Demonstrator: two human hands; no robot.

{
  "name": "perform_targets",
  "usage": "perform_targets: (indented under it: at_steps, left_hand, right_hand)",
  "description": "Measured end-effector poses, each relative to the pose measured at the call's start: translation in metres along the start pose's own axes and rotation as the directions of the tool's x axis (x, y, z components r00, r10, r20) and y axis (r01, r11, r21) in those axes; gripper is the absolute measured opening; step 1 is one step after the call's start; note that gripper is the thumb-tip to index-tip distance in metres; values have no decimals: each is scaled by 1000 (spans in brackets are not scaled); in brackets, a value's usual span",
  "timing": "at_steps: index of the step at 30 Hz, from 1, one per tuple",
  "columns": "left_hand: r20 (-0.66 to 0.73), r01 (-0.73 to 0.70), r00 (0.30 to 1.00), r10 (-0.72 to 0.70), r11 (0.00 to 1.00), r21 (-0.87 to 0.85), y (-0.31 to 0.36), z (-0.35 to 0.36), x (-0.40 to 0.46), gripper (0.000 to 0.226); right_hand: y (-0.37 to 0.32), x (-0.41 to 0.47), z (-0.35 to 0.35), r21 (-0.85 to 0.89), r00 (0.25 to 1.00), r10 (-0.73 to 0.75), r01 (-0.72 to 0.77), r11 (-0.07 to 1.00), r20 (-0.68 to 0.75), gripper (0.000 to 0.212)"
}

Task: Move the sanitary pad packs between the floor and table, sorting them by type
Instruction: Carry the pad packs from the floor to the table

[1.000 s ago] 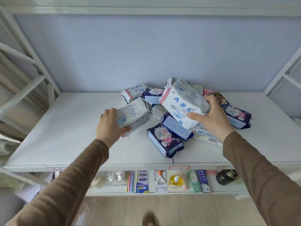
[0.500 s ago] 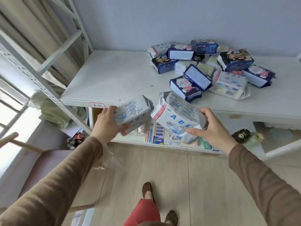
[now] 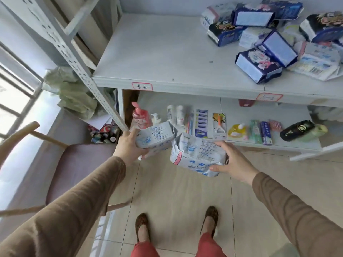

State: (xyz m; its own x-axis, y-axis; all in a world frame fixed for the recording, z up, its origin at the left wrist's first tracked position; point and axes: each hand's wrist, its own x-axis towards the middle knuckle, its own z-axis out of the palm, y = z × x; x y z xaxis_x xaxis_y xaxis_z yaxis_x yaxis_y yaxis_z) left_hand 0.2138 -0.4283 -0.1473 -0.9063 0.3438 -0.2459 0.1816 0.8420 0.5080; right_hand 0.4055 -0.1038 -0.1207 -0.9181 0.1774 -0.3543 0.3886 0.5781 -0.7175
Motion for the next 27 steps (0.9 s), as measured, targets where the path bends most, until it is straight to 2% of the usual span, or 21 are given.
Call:
perform_targets:
  at_steps: [6, 14, 27]
  left_hand:
    - [107, 19, 994, -24, 998, 54, -94, 49, 31, 77]
    - [241, 52, 969, -61, 998, 40, -173, 183, 94, 78]
    - [282, 17, 958, -40, 996, 83, -259, 414, 253, 82]
  right_hand:
    - [19, 32, 119, -38, 994, 96, -94, 995, 47, 77]
    - [117, 93, 232, -34, 980, 178, -176, 984, 89, 69]
    - [306, 249, 360, -178, 987, 110, -87, 980, 121, 72]
